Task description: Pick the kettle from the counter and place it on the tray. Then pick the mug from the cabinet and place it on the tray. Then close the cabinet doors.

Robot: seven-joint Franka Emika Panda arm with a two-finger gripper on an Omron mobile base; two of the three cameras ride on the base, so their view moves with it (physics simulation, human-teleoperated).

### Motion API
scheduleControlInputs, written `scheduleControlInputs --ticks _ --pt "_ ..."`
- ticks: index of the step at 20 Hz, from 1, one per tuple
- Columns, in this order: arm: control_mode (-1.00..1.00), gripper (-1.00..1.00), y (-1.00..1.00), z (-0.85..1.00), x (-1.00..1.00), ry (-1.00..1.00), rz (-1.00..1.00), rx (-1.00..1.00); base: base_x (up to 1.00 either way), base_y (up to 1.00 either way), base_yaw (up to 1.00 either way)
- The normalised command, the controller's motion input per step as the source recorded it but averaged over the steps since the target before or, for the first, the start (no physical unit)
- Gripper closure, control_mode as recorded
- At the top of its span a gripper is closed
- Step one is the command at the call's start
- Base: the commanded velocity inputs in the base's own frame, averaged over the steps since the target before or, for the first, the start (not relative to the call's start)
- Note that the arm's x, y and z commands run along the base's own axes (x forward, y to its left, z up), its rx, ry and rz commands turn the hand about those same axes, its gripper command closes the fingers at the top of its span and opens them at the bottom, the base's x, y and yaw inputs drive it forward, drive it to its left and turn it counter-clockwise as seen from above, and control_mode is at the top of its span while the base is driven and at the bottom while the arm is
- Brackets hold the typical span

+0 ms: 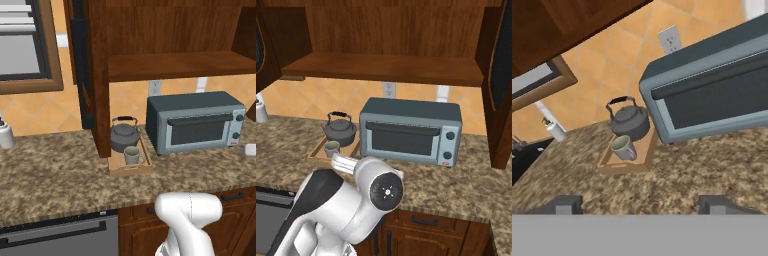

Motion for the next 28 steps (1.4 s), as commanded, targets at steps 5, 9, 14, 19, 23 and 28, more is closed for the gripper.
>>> scheduleControlInputs --ticks 5,9,14,19,23,28 --pt "-1.00 1.00 -0.17 0.00 -0.01 0.00 0.00 0.03 0.00 0.00 0.00" --pt "-1.00 1.00 -0.34 -0.01 -0.02 -0.02 0.01 0.04 0.00 0.00 0.00" --pt "-1.00 1.00 -0.33 0.00 -0.02 -0.08 0.00 0.08 0.00 0.00 0.00" --pt "-1.00 1.00 -0.41 0.00 0.00 -0.07 0.00 0.13 0.00 0.00 0.00" --pt "-1.00 1.00 -0.47 0.00 0.00 -0.09 0.00 0.16 0.00 0.00 0.00" --pt "-1.00 1.00 -0.55 0.00 -0.08 -0.06 0.00 0.17 0.00 0.00 0.00"
